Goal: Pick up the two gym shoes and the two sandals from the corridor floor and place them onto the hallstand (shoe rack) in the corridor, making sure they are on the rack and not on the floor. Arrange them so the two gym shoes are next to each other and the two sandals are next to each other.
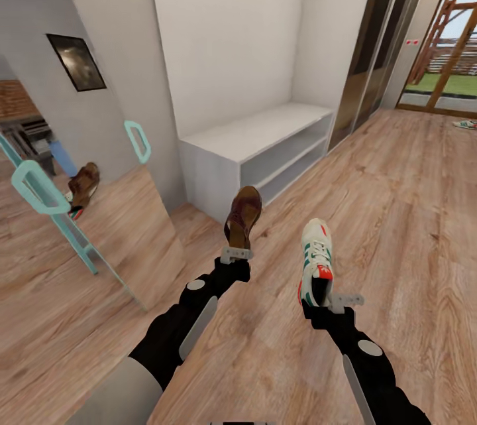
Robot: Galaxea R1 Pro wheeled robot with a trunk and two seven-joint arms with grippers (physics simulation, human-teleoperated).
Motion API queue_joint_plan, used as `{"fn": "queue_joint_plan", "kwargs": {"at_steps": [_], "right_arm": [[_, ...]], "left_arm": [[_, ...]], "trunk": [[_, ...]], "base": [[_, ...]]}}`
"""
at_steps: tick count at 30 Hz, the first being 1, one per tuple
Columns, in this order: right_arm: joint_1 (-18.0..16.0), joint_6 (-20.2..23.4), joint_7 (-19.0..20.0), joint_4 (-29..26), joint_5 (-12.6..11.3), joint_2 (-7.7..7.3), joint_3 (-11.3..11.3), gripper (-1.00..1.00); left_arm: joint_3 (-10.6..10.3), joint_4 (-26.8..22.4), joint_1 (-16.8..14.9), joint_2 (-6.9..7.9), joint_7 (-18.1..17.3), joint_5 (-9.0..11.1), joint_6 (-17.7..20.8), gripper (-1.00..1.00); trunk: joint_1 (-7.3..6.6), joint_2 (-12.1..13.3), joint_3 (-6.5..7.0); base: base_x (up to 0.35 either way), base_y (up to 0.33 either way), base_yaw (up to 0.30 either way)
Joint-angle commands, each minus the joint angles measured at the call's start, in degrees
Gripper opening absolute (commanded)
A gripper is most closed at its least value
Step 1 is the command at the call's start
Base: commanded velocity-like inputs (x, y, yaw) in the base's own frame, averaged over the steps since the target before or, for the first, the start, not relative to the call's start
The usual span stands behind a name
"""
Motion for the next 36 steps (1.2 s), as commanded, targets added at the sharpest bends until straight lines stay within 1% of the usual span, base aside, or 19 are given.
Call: {"fn": "queue_joint_plan", "kwargs": {"at_steps": [1, 8, 36], "right_arm": [[-0.01, 0.31, -0.07, -0.1, 0.01, 0.03, -0.06, -1.0], [-0.01, 0.31, -0.07, -0.02, 0.01, 0.03, -0.06, -1.0], [-0.01, 0.29, -0.07, -0.01, 0.01, 0.03, -0.06, -1.0]], "left_arm": [[-0.04, -0.05, -0.04, 0.0, 0.05, 0.31, 0.28, -1.0], [-0.04, -0.05, -0.04, 0.0, 0.05, 0.31, 0.28, -1.0], [-0.04, -0.05, -0.04, 0.0, 0.05, 0.22, 0.9, -1.0]], "trunk": [[-0.04, -0.02, 0.0], [-0.04, -0.02, 0.36], [-0.04, -0.02, 1.77]], "base": [[-0.165, -0.029, 0.277], [-0.048, -0.008, 0.277], [-0.001, 0.0, 0.277]]}}
